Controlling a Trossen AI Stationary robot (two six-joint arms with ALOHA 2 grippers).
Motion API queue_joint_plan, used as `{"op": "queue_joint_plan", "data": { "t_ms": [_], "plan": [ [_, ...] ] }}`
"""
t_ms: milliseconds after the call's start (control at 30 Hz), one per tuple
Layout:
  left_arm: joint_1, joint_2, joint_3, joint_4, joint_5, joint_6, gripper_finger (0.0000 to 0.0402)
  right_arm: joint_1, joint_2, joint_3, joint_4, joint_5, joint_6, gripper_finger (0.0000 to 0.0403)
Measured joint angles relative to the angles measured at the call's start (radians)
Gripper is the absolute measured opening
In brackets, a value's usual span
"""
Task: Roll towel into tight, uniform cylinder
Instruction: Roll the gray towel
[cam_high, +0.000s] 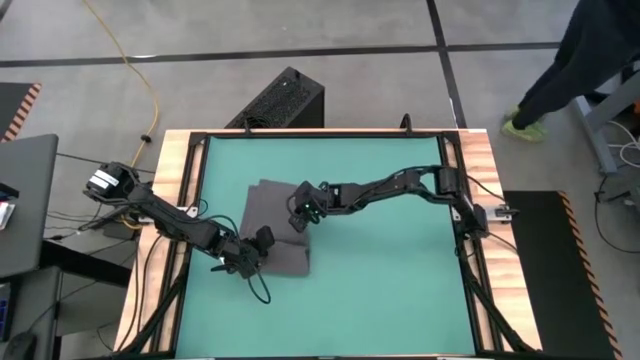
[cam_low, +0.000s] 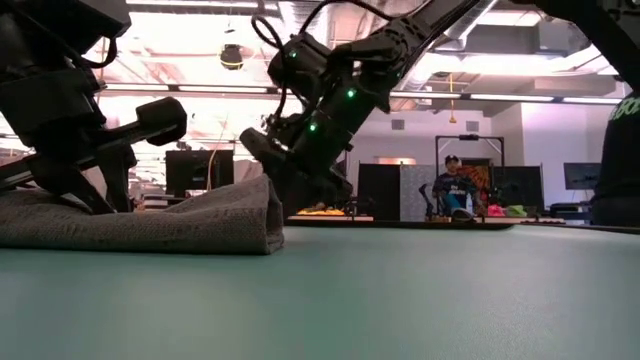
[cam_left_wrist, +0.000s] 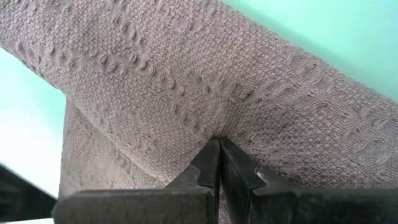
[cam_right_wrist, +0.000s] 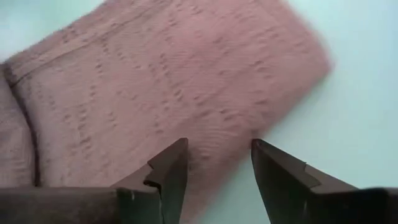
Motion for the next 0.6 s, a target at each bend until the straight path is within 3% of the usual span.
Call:
{"op": "queue_joint_plan", "data": {
  "t_ms": [233, 333, 467, 600],
  "plan": [
    [0.0, 0.0, 0.0, 0.008, 0.001, 0.002, 0.0, -0.001, 0.048, 0.001, 0.044, -0.031, 0.046, 0.019],
    [0.0, 0.0, 0.0, 0.008, 0.001, 0.002, 0.0, 0.007, 0.048, 0.001, 0.036, -0.01, 0.038, 0.0142],
    [0.0, 0.0, 0.0, 0.008, 0.0, 0.01, 0.0, 0.018, 0.036, 0.0, 0.033, 0.015, -0.028, 0.0028],
    [0.0, 0.0, 0.0, 0.008, -0.005, -0.002, 0.0, 0.019, 0.027, 0.003, 0.037, 0.003, -0.034, 0.0016]
  ]
}}
